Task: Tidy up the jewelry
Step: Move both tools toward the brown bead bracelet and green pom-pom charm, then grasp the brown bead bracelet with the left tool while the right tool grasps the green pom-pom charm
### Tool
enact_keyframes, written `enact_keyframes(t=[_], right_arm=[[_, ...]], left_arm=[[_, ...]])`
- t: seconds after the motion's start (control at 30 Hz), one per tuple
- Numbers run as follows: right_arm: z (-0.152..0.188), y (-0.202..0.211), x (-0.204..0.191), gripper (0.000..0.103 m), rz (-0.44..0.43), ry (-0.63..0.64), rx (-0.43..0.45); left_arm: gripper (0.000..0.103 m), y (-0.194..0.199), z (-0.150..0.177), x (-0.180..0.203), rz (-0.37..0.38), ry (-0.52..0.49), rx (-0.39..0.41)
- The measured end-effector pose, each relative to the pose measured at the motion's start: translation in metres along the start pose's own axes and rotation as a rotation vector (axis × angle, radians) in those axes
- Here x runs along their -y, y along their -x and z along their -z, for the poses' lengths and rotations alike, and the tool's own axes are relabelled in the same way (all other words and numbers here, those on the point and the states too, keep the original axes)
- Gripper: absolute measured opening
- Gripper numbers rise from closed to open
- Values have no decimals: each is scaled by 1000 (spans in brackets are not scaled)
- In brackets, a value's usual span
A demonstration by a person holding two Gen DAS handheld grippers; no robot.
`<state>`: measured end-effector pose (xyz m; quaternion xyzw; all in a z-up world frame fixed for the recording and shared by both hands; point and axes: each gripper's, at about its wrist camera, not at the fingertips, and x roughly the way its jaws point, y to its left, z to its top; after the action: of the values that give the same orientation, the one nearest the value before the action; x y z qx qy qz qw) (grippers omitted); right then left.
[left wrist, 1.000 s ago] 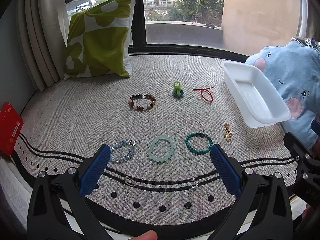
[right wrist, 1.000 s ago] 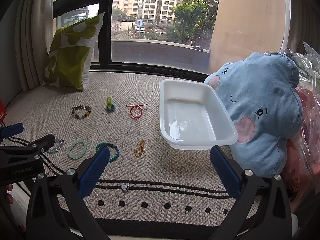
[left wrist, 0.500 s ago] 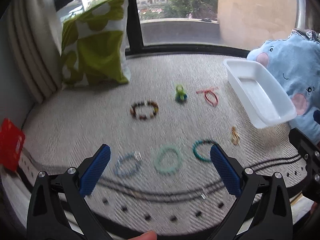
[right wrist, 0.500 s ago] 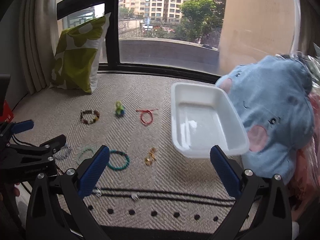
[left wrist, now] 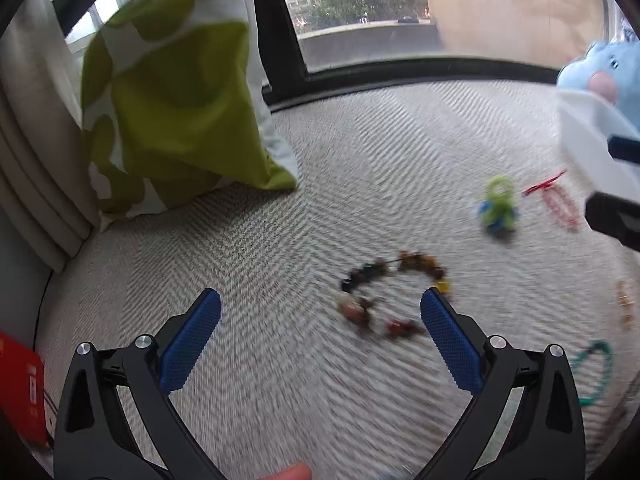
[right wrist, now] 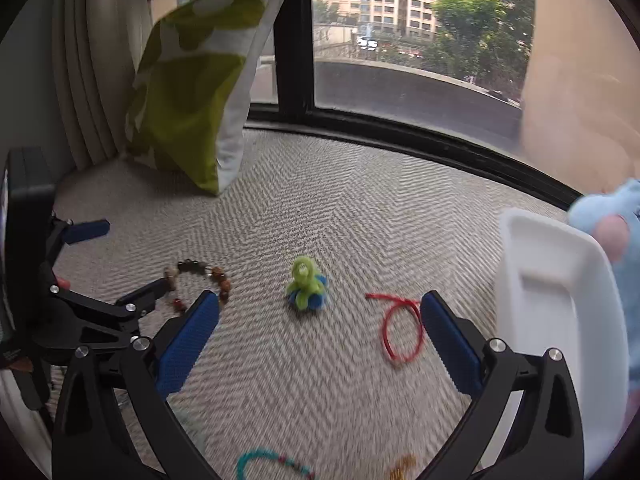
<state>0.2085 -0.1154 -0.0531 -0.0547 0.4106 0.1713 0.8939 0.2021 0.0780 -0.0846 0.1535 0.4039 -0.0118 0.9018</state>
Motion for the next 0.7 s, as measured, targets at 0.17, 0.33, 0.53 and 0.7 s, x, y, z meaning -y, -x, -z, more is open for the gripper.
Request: enact_keyframes(t=[0.17,0.33,0.53,0.7], right_arm=[[-4,-47,-3,100,-4,59,-47],[-4,-68,-1,99,-5,70,-80],[-9,-88,-7,87,-5,95,-96],[-5,-95,-12,59,3,119,-111]], left_arm=[[98,-36,-2,2,28,-32,-23],[99,-53,0,5,47,-43,-46],[97,-55,1,6,32,-16,-35],[62,-45,9,8,142,18,-46]])
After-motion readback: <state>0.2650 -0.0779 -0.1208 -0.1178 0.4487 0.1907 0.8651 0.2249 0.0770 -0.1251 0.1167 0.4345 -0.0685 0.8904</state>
